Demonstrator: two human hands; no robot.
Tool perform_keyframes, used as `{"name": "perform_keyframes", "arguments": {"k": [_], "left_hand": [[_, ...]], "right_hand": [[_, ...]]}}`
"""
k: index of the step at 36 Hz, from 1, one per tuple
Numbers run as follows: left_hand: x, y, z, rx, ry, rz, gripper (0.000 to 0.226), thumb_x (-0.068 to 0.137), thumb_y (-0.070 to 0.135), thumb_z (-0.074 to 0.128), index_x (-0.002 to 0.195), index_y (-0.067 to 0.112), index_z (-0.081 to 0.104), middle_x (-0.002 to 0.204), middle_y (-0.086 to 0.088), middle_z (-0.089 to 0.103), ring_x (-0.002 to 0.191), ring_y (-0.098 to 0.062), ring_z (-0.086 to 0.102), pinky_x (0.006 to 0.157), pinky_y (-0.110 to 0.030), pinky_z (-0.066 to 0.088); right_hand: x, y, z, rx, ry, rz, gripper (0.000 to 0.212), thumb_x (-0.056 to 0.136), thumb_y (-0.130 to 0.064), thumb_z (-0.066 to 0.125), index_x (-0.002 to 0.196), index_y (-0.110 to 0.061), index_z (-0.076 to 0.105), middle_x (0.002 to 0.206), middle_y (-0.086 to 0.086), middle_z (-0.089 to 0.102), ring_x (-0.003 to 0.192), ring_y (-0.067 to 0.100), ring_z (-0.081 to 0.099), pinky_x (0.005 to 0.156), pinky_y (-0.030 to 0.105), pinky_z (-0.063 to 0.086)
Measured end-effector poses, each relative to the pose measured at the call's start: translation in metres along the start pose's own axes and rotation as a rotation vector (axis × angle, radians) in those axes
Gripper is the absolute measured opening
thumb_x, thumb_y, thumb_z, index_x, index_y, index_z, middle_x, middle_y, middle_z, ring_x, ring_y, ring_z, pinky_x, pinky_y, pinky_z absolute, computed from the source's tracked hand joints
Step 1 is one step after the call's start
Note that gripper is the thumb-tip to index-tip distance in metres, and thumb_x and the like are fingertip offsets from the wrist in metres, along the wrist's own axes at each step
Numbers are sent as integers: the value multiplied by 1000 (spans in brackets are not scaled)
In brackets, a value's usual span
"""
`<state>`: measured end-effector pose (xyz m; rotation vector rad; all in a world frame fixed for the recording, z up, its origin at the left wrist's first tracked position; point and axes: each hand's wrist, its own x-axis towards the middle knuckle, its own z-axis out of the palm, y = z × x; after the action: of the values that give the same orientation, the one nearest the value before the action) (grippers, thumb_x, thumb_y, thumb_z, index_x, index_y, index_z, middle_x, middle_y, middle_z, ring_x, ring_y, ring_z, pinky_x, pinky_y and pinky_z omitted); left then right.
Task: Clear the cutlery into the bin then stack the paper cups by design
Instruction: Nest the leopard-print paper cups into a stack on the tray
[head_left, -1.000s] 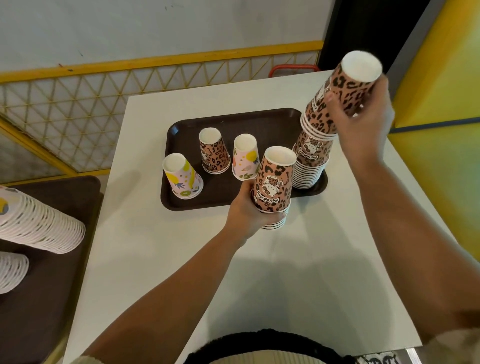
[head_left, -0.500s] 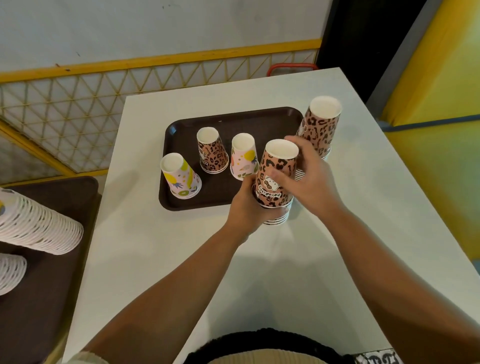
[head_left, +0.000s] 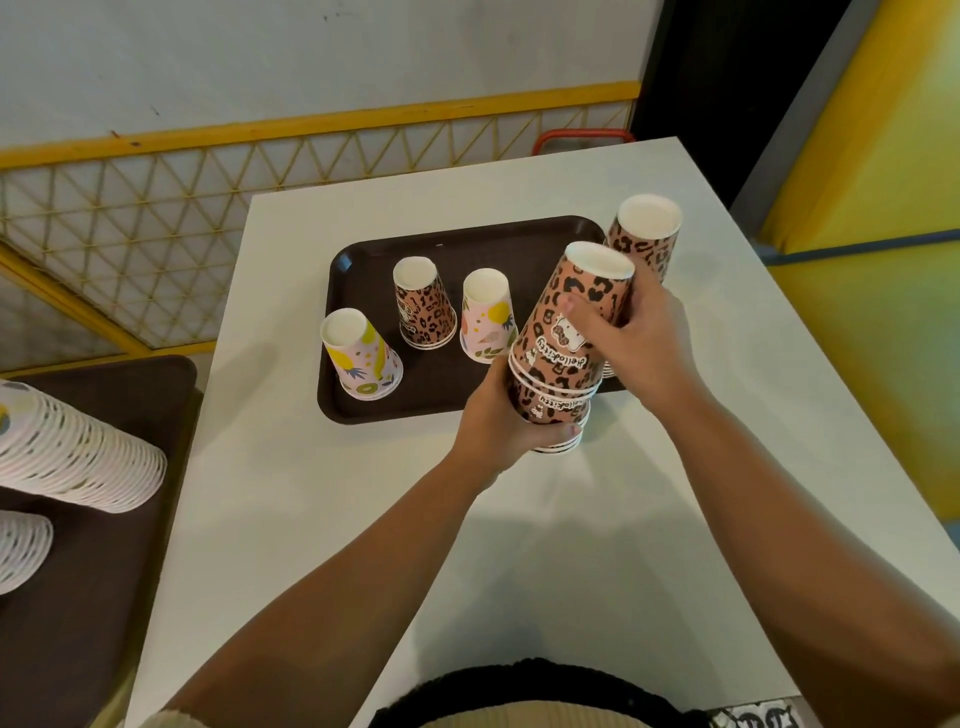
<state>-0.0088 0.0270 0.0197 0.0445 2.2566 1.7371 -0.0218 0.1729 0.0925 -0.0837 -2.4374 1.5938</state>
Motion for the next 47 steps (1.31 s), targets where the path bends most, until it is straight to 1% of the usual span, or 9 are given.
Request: {"name": "perform_keyframes", "arguments": {"k": [6,14,20,24,29,33,40,44,47], "left_hand": [[-1,-1,0,43,10,-34,84,56,14,91,128,18,47,119,6,61,111,-12,57,93,-30,49],[0,1,-1,55,19,-37,85,57,15,90,129,20,47,116,10,59,108,-8,56,90,-23,47],[-1,2,-2,49,15,-38,86,58,13,90,131,19,46,117,10,58,109,-8,55,93,-25,46],[-1,3,-2,41,13,-35,85,58,13,90,131,19,46,116,10,59,110,-8,55,90,-21,45],[-1,4,-1,37,22,-32,86,57,15,90,131,19,46,122,6,61,114,-11,57,98,-33,49],[-1,7,-1,17,27,-17,84,58,13,89,130,20,46,120,7,60,113,-10,56,96,-28,48],[-1,11,-1,-5,70,-6,80,58,11,89,127,19,49,119,5,62,111,-10,58,96,-31,50],[-1,15,0,10,84,18,80,59,12,89,128,17,49,118,5,62,109,-9,59,94,-28,50],[-3,16,-1,15,81,45,73,62,11,87,124,21,49,112,14,62,97,8,58,83,-10,48]], "right_hand": [[19,-19,-20,136,168,-24,47,78,-39,68,116,-17,53,106,-8,66,99,6,65,85,32,55],[49,-46,-51,144,513,-260,70,80,-43,68,126,2,42,120,13,57,114,19,56,93,34,51],[61,-39,-52,17,556,-279,68,80,-45,66,125,1,44,119,8,59,111,12,57,92,26,50],[60,-24,-45,-103,480,-205,65,80,-40,67,130,-5,43,124,3,57,114,8,54,93,14,46],[55,-3,-34,-221,277,-77,71,78,-39,70,136,-15,37,134,-1,49,117,4,44,98,23,41],[41,-1,-25,-244,345,-113,83,77,-45,70,142,-13,28,146,5,33,133,13,33,95,-3,22],[-4,-4,1,-86,217,-239,66,76,-44,65,129,-10,44,129,1,48,121,8,48,99,26,45],[-15,4,10,-117,41,-122,75,72,-41,74,134,-17,38,133,-2,45,121,9,46,98,21,42],[-17,6,14,-95,-146,15,77,69,-36,78,132,-24,37,119,-12,52,109,1,50,81,0,39]]}}
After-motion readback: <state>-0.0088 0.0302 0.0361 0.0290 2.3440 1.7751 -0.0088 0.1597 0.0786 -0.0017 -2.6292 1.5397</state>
